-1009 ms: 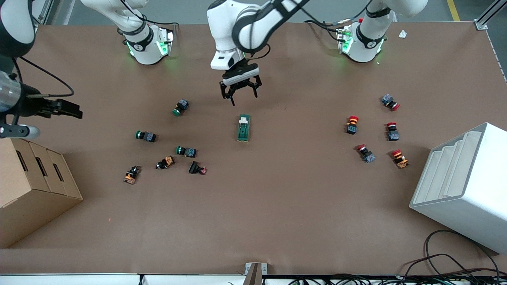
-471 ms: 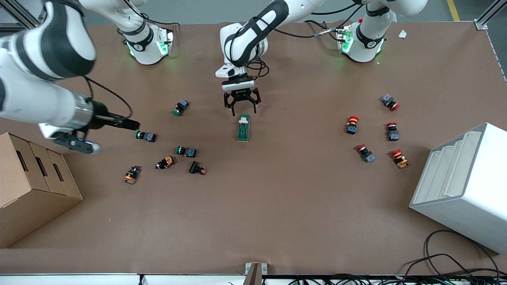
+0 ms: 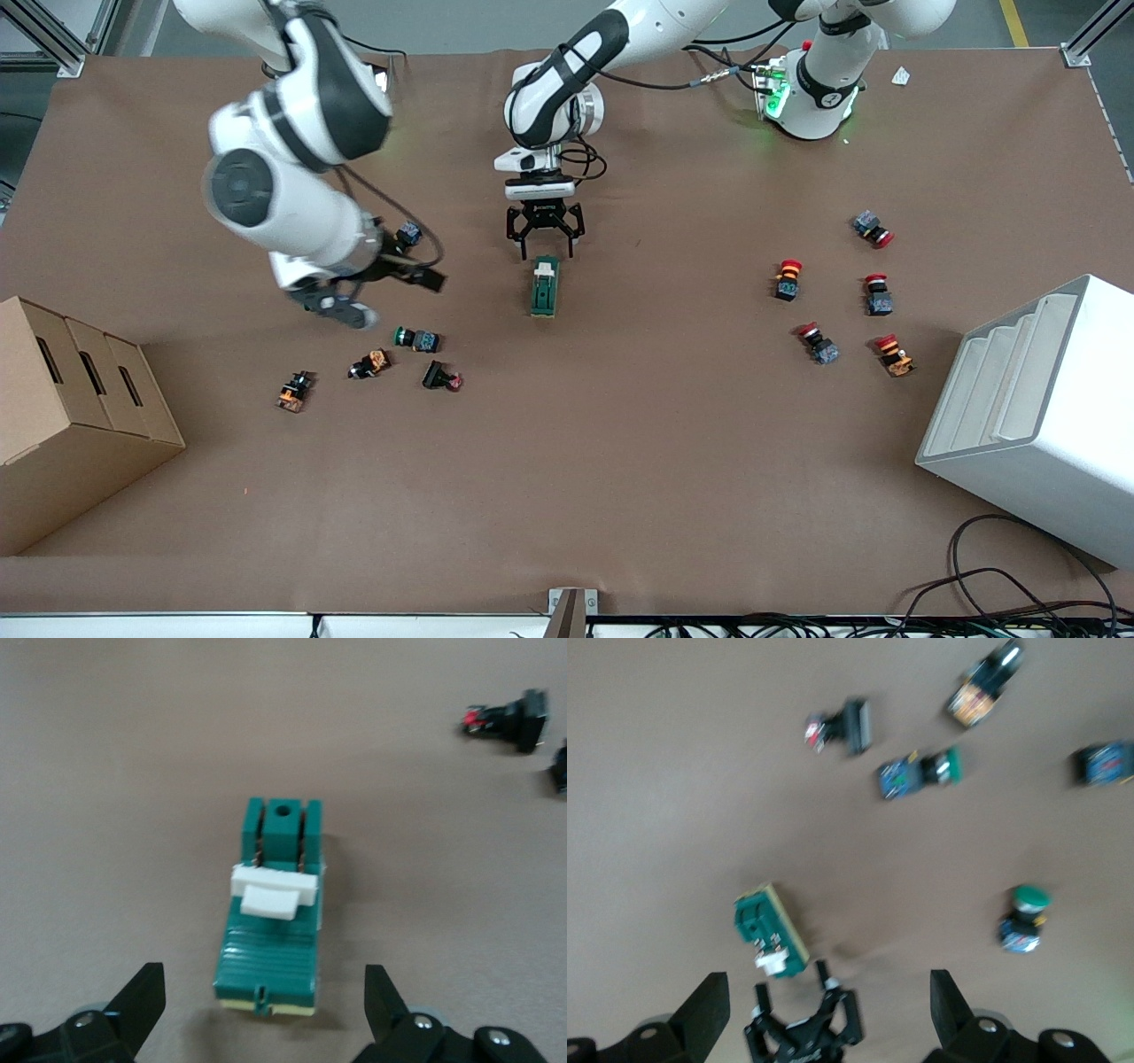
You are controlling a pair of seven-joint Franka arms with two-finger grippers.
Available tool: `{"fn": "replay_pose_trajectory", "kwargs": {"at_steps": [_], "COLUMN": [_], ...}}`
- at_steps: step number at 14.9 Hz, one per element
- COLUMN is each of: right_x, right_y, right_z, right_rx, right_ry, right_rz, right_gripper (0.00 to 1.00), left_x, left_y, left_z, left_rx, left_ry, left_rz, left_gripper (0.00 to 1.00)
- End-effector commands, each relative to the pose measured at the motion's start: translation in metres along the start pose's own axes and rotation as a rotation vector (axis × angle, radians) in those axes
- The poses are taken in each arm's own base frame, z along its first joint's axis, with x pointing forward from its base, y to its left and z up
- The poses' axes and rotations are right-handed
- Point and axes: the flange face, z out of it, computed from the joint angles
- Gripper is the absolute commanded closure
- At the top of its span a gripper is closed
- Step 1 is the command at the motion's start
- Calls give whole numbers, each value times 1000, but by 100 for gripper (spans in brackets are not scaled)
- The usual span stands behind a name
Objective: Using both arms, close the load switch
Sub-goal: 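Lower the left gripper onto the switch while the right gripper reaches the lever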
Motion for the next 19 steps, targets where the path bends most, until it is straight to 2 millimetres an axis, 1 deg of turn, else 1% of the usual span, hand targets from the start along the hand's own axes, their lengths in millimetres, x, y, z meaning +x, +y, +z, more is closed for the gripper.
{"fn": "replay_pose_trajectory", "kwargs": {"at_steps": [1, 2, 3, 5, 6, 8, 9, 14, 16, 18, 19], "right_x": [-4, -10, -10, -19, -24, -31, -33, -57, -67, -78, -79], "right_y": [-13, -18, -19, -21, -22, -24, -24, -37, -42, -47, -47], "right_z": [35, 48, 58, 88, 107, 130, 139, 190, 209, 223, 228], "right_rx": [26, 31, 45, 82, 95, 115, 133, 181, 192, 205, 207], "right_ry": [-56, -49, -34, -25, -18, 7, 6, 26, 37, 43, 44], "right_rz": [26, 31, 47, 66, 74, 78, 96, 122, 126, 130, 134], "right_gripper": [0, 0, 0, 0, 0, 0, 0, 0, 0, 0, 0], "left_x": [-9, -15, -20, -28, -28, -37, -41, -48, -47, -44, -43], "left_y": [-5, -6, -8, -12, -13, -16, -17, -20, -20, -20, -19], "left_z": [16, 20, 24, 31, 34, 39, 41, 46, 47, 47, 48], "left_rx": [-62, -88, -93, -88, -88, -80, -78, -81, -78, -78, -77], "left_ry": [68, 91, 97, 127, 145, 149, 151, 170, 177, 181, 182], "left_rz": [-18, -31, -20, 8, 19, 33, 41, 64, 60, 55, 51], "left_gripper": [1, 1, 1, 2, 2, 2, 2, 2, 1, 1, 1]}}
